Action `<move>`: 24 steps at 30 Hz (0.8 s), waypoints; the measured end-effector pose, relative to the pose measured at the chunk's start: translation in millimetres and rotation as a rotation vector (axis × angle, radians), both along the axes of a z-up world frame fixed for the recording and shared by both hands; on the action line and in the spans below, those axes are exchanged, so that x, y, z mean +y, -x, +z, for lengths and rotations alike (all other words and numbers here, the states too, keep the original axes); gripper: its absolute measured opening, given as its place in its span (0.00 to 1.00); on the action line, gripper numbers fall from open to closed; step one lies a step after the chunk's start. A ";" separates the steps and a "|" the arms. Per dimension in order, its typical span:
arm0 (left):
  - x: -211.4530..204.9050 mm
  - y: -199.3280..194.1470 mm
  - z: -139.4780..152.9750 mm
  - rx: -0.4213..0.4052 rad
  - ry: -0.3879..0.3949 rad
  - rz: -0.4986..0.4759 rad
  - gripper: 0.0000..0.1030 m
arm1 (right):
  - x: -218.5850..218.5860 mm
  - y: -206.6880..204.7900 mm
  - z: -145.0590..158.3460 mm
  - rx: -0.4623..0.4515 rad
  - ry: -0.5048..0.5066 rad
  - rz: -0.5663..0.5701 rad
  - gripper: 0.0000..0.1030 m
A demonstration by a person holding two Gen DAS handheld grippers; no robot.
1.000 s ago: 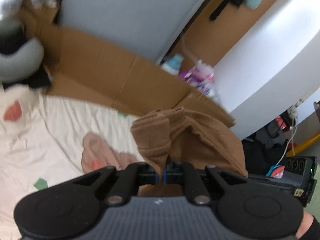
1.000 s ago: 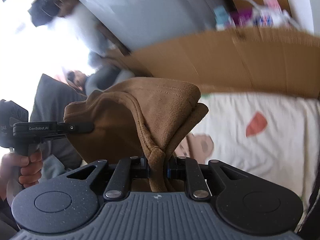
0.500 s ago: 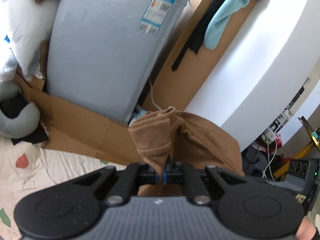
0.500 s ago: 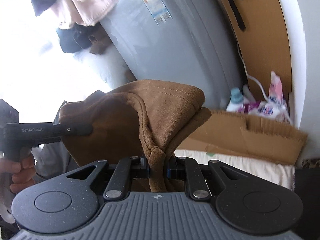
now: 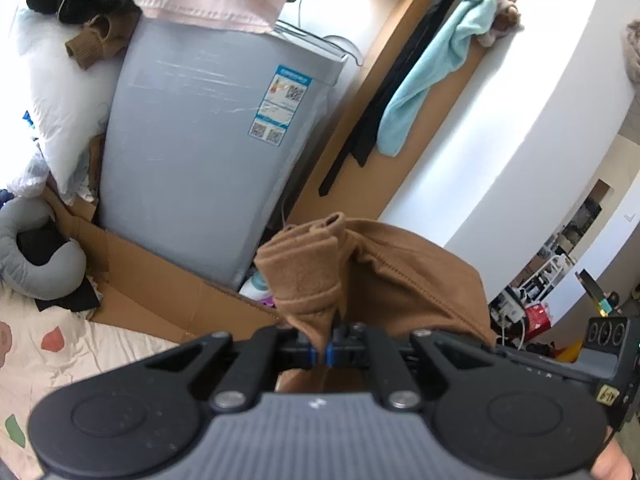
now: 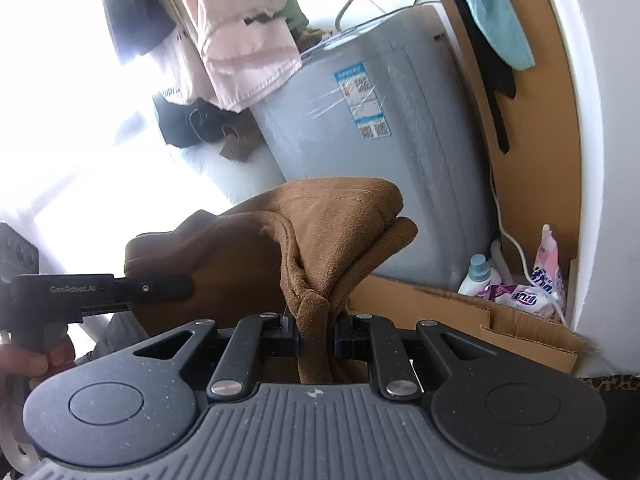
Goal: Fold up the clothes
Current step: 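Lift the folded brown shirt up off the duvet with both tools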
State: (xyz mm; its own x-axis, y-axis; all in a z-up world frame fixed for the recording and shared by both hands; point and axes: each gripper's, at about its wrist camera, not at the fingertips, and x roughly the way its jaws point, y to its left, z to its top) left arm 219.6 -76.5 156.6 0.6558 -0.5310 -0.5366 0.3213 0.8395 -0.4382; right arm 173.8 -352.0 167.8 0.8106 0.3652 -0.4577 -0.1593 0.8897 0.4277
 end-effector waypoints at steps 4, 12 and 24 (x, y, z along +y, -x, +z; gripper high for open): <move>-3.9 11.8 5.1 0.010 0.004 0.004 0.05 | -2.2 12.1 12.1 0.002 0.030 -0.009 0.13; -17.7 33.6 0.7 0.032 0.005 -0.036 0.05 | -19.2 39.0 5.8 0.003 0.033 -0.017 0.13; -71.1 37.1 -32.6 0.038 0.009 -0.107 0.05 | -61.3 74.6 -25.2 0.003 0.040 -0.036 0.14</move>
